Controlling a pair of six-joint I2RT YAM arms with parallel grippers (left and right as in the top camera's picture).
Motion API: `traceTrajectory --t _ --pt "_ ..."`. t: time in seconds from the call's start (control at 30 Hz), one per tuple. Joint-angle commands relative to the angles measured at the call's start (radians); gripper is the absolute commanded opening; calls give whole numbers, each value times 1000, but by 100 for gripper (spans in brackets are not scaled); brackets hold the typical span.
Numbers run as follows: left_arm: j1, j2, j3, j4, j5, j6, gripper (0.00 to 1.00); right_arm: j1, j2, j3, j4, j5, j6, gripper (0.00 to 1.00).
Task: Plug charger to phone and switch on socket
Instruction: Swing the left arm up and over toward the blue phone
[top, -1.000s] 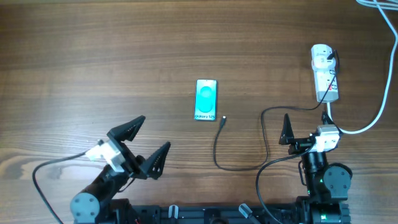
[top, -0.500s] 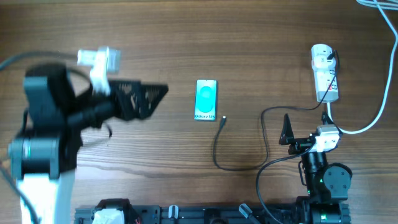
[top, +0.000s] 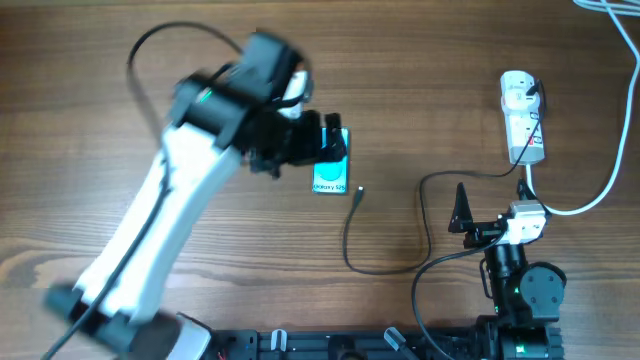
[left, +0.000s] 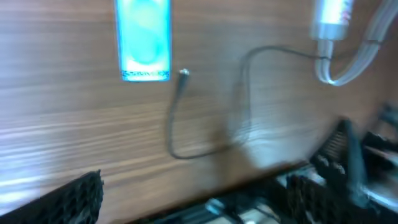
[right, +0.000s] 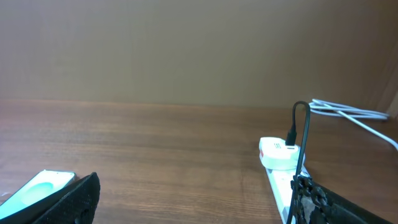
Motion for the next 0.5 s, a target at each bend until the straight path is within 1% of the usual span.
traceTrajectory --t 0.0,0.07,0.2,0.27,0.33,0.4,0.47 --pt "-61 213 272 -182 -314 -99 99 7 -6 -1 3 10 1 100" --pt "-75 314 332 -226 -330 -105 100 7 -6 -1 3 10 1 100" --pt "-76 410 332 -184 -329 -105 100 7 -6 -1 3 10 1 100" --pt "-76 429 332 -149 -317 -105 100 7 -6 -1 3 10 1 100" --pt "-76 433 332 -134 -261 -104 100 7 -6 -1 3 10 1 100" --pt "-81 433 332 -90 -241 -96 100 7 -6 -1 3 10 1 100" --pt "-91 439 332 -56 -243 -43 100 7 -6 -1 3 10 1 100"
